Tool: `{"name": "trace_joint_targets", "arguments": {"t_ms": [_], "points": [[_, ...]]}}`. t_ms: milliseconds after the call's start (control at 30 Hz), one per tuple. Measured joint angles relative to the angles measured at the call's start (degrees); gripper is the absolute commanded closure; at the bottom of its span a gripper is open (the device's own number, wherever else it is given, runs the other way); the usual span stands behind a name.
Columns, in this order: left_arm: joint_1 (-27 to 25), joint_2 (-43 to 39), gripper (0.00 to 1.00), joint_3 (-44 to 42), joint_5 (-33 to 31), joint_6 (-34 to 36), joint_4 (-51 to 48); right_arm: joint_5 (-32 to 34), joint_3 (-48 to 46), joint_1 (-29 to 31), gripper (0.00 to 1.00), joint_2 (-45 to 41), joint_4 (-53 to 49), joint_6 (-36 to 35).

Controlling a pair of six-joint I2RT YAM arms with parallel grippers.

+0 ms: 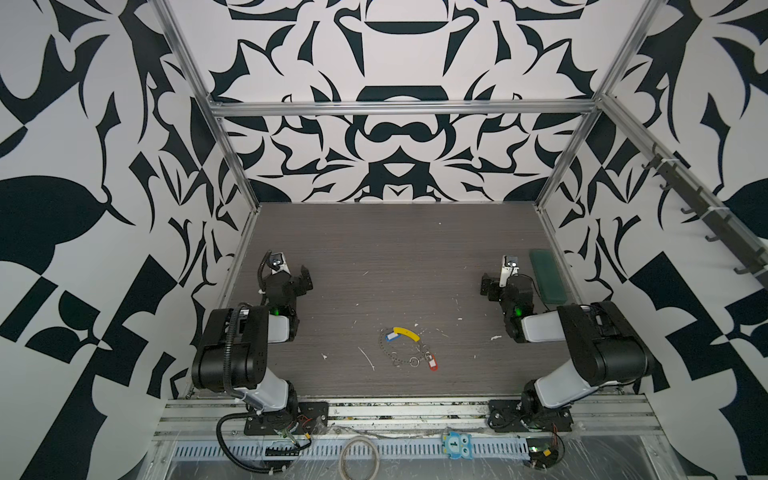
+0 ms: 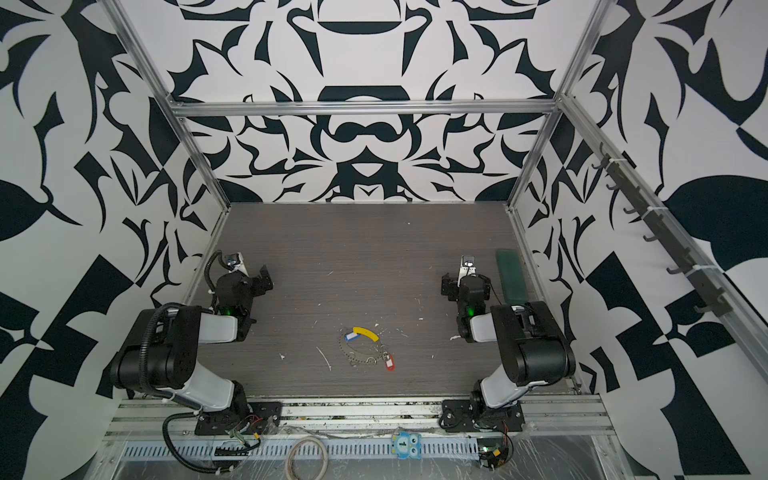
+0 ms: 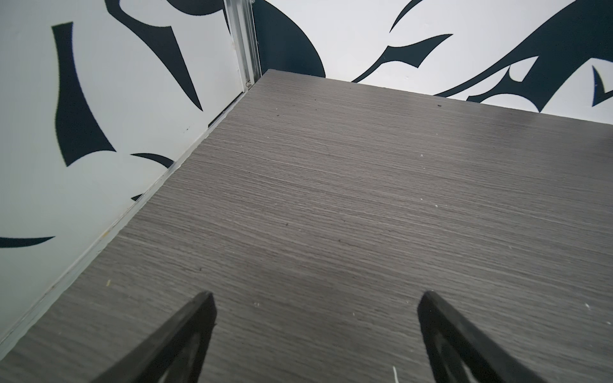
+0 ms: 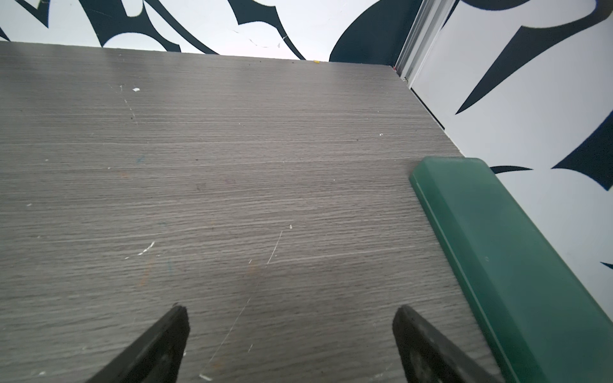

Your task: Remove the keys from the keyring

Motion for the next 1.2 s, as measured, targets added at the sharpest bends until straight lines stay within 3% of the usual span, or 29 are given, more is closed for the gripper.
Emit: {"name": "trace_joint_targets", "arguments": {"t_ms": [800, 933, 1200], "points": [[0.00, -0.15, 0.01, 0.00, -0.24, -0.02, -0.09, -0.39, 0.00, 0.00, 0.00, 0.00, -0.39, -0.20], [0.00, -5.60, 0.01, 2.05, -3.08, -1.11, -9.77, 1.42, 0.07, 0.11, 0.00, -2.27, -3.39, 0.35], [0.00, -13.75, 0.01, 13.22, -4.85, -5.62, -25.27, 4.85, 8.39, 1.86, 0.00, -12.76, -20.61, 2.62]]}}
